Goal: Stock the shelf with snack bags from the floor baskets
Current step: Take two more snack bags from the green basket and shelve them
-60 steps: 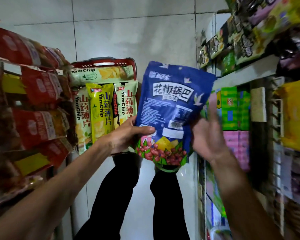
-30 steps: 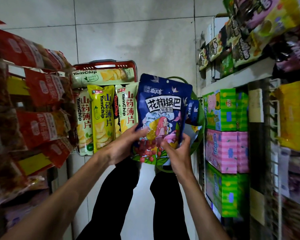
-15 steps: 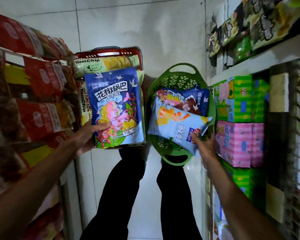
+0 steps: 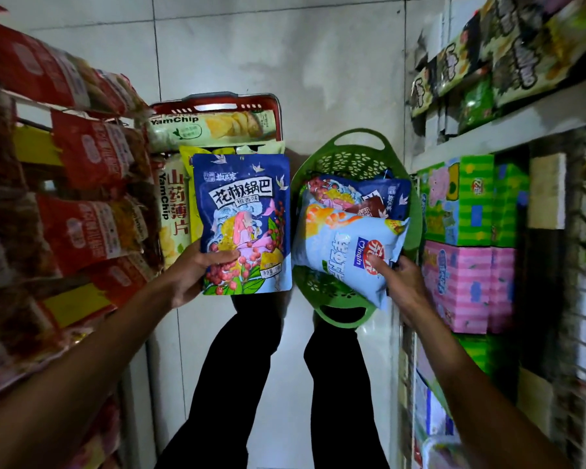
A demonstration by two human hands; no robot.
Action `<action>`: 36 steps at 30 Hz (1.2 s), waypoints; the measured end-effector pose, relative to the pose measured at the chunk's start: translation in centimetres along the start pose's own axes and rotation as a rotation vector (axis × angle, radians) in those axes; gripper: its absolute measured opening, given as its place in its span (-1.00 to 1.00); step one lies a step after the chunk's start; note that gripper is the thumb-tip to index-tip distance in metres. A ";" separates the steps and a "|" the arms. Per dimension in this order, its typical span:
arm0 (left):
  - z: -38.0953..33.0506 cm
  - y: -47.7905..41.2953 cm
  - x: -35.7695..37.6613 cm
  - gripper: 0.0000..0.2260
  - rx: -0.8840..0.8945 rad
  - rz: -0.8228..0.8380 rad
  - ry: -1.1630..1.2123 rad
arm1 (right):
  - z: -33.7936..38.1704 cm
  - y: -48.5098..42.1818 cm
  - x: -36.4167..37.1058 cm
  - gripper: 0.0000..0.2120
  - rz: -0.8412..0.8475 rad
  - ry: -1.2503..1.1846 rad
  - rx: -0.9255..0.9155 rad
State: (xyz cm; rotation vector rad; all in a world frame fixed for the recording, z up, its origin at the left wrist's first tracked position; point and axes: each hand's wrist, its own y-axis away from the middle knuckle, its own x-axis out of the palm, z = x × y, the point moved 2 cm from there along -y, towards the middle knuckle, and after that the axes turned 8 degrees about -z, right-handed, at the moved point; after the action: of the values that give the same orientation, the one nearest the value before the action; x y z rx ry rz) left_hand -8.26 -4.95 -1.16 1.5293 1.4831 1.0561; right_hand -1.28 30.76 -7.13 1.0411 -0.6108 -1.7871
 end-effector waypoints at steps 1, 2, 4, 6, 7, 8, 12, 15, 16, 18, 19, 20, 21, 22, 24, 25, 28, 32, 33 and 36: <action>-0.5 0.2 0.0 -0.19 0.008 0.006 -0.018 | 0.4 -0.1 -0.5 -0.90 -0.005 0.047 -0.042; -0.8 0.3 0.0 -0.22 0.015 0.006 -0.039 | 0.7 -0.2 -0.8 -0.89 -0.018 0.098 -0.076; -1.5 0.3 -0.2 -0.31 0.026 -0.005 -0.070 | 1.9 -0.4 -1.3 -0.90 -0.017 0.202 -0.143; -2.0 0.3 -0.4 -0.31 0.030 -0.008 -0.084 | 3.9 -0.8 -1.6 -0.90 0.018 0.389 -0.271; -2.3 0.4 -0.5 -0.29 0.033 -0.004 -0.090 | 5.1 -1.5 -1.9 -0.87 0.035 0.528 -0.357; -2.5 0.3 -0.5 -0.29 0.040 0.001 -0.094 | 6.6 -2.3 -2.2 -0.85 0.063 0.680 -0.429; -2.5 -0.4 -1.1 -0.46 0.062 0.002 -0.134 | 12.2 -5.2 -2.3 -0.76 0.112 0.936 -0.558; -2.2 -0.9 -0.8 -0.48 0.077 0.020 -0.162 | 12.9 -4.9 -1.7 -0.49 -0.067 0.502 -0.587; -2.0 -1.1 -0.6 -0.50 0.081 0.024 -0.162 | 12.1 -4.4 -2.0 -0.40 -0.209 0.297 -0.551; -1.6 -1.1 -0.1 -0.52 0.079 0.029 -0.143 | 8.9 -2.6 -2.3 -0.25 -0.404 -0.071 -0.377; -1.4 -1.1 0.1 -0.52 0.079 0.031 -0.135 | 6.9 -1.5 -2.2 -0.23 -0.383 -0.185 -0.269; -1.1 -1.3 0.1 -0.51 0.082 0.036 -0.134 | 5.0 -0.4 -1.6 -0.28 -0.305 -0.242 -0.173; -0.8 -1.6 0.2 -0.50 0.083 0.038 -0.134 | 3.6 0.8 -0.8 -0.35 -0.186 -0.227 -0.097; -0.6 -1.8 0.3 -0.49 0.082 0.037 -0.132 | 2.2 1.3 -0.1 -0.40 -0.074 -0.189 -0.040; -0.4 -2.4 0.3 -0.47 0.075 0.033 -0.130 | 0.2 1.4 1.5 -0.38 0.024 -0.146 0.009; -0.4 -2.7 0.3 -0.46 0.073 0.027 -0.136 | -0.1 1.2 2.4 -0.34 0.019 -0.141 0.015; -0.9 -3.6 0.1 -0.45 0.092 0.018 -0.178 | 0.5 -0.2 4.8 -0.30 -0.014 -0.137 0.003; -1.4 -4.2 -0.4 -0.51 0.092 -0.009 -0.189 | 0.6 -2.1 6.9 -0.08 -0.101 -0.069 -0.019; -1.4 -4.1 -0.4 -0.54 0.089 -0.016 -0.179 | 0.9 -2.2 7.1 0.02 -0.128 -0.046 -0.005; -1.5 -3.4 -0.9 -0.59 0.066 -0.017 -0.135 | 1.5 -2.7 7.3 0.09 -0.173 -0.002 0.029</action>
State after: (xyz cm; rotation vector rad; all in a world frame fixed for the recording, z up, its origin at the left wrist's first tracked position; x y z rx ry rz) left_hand -10.94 -5.69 -3.74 1.5985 1.4473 0.8843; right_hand -5.22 25.23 -11.25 1.1414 -0.5634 -1.9340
